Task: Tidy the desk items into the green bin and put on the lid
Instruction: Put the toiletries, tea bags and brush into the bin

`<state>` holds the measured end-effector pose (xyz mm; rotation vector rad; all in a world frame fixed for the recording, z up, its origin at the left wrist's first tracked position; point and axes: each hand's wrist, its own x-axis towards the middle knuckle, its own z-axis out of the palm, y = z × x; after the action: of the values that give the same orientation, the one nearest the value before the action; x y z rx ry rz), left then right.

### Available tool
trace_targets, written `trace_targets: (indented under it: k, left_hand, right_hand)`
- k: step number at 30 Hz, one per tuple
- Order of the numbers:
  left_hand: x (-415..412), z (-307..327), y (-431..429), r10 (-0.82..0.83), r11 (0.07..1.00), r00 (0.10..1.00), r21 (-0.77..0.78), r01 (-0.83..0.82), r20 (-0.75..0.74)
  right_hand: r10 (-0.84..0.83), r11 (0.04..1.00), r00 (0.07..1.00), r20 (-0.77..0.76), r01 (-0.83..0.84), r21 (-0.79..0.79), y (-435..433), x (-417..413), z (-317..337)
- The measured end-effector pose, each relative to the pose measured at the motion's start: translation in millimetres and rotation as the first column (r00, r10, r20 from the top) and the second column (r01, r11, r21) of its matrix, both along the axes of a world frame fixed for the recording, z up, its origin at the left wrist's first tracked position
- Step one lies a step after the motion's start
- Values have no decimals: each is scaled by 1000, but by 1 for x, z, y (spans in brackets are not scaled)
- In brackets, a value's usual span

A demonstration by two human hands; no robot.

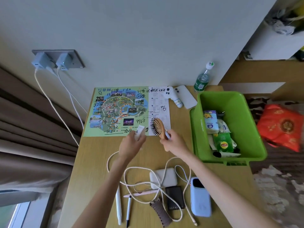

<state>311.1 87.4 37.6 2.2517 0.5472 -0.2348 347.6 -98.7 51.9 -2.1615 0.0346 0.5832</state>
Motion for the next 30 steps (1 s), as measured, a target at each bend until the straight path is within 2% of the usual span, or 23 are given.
trace_targets:
  k: [4, 6, 8, 10, 12, 15, 20, 22, 28, 30]
  left_hand:
    - [30, 26, -38, -59, 993, 994, -98, 68, 87]
    - [41, 38, -59, -97, 983, 986, -143, 116, 134]
    - [50, 47, -78, -129, 975, 978, -160, 156, 165]
    - [58, 54, -96, -156, 968, 972, -167, 185, 176]
    - [63, 58, -111, -175, 962, 967, -179, 208, 183]
    - [67, 61, -128, -201, 951, 961, -196, 238, 189]
    - [70, 67, -147, -225, 948, 955, -181, 260, 192]
    - [72, 71, -156, -264, 941, 944, -162, 297, 196]
    - [85, 93, -204, -390, 897, 904, -149, 416, 176]
    - [91, 94, -227, -397, 899, 910, -150, 411, 117]
  right_hand:
    - [-176, 972, 979, 99, 157, 172, -54, 27, 53]
    - [-268, 950, 952, 151, 235, 204, -89, 38, 71]
    - [-363, 930, 903, 228, 336, 152, -127, 46, 78]
    - [-403, 906, 856, 325, 423, 9, -162, 52, 77]
    - [-384, 879, 844, 374, 459, -134, -187, 58, 72]
    - [-315, 860, 866, 390, 433, -268, -204, 66, 62]
    - [-99, 852, 915, 390, 281, -442, -201, 64, 57]
    - [-1, 833, 907, 420, 233, -502, -200, 59, 58]
    - [27, 819, 737, 676, 371, -438, -218, 42, 69]
    - [-44, 820, 748, 662, 406, -403, -227, 34, 64]
